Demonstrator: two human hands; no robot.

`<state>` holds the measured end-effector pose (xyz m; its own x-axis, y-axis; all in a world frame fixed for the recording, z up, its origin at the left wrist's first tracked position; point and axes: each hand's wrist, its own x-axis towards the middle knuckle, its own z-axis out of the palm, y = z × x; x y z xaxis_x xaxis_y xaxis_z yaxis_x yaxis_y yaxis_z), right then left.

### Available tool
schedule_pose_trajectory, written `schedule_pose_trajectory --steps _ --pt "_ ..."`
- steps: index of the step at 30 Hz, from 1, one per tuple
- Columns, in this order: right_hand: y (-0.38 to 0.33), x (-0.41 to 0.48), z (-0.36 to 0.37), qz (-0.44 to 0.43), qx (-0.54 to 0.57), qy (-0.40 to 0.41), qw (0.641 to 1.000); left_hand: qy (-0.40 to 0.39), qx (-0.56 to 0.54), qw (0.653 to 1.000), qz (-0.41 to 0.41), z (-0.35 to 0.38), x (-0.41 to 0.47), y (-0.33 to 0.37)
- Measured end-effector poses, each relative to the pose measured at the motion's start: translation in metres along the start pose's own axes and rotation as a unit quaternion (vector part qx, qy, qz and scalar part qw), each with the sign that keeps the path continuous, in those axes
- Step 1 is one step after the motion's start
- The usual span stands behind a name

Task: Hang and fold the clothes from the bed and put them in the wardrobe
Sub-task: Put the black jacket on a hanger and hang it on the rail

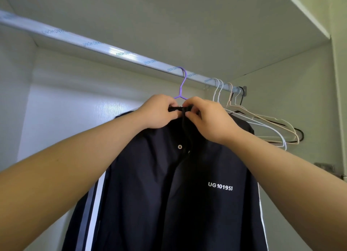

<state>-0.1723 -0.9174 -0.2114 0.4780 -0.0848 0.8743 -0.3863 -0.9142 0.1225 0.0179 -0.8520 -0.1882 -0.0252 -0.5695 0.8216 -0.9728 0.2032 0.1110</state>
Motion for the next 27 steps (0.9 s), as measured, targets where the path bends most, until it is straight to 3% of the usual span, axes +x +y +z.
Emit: schedule_pose_trajectory --steps 4,9,12,19,23,27 --pt "-0.008 0.008 0.003 0.019 -0.005 -0.012 1.000 -0.063 -0.145 0.986 -0.060 -0.008 -0.002 -0.003" --pt "-0.013 0.012 0.007 0.015 -0.004 -0.009 1.000 -0.149 -0.333 0.922 -0.126 -0.027 -0.001 -0.004" --pt "-0.016 0.015 0.010 0.017 -0.007 0.002 1.000 -0.160 -0.293 0.937 -0.100 -0.030 -0.001 -0.003" --pt "-0.010 0.011 0.014 0.067 0.062 0.026 0.995 -0.110 -0.218 0.966 -0.087 -0.022 0.001 -0.004" --pt "-0.010 0.004 0.016 0.091 0.055 0.038 0.994 -0.066 -0.129 0.986 -0.080 -0.016 0.002 -0.004" --pt "-0.012 -0.009 0.024 0.134 0.045 0.027 0.990 -0.038 -0.109 0.991 -0.074 -0.011 0.005 0.002"
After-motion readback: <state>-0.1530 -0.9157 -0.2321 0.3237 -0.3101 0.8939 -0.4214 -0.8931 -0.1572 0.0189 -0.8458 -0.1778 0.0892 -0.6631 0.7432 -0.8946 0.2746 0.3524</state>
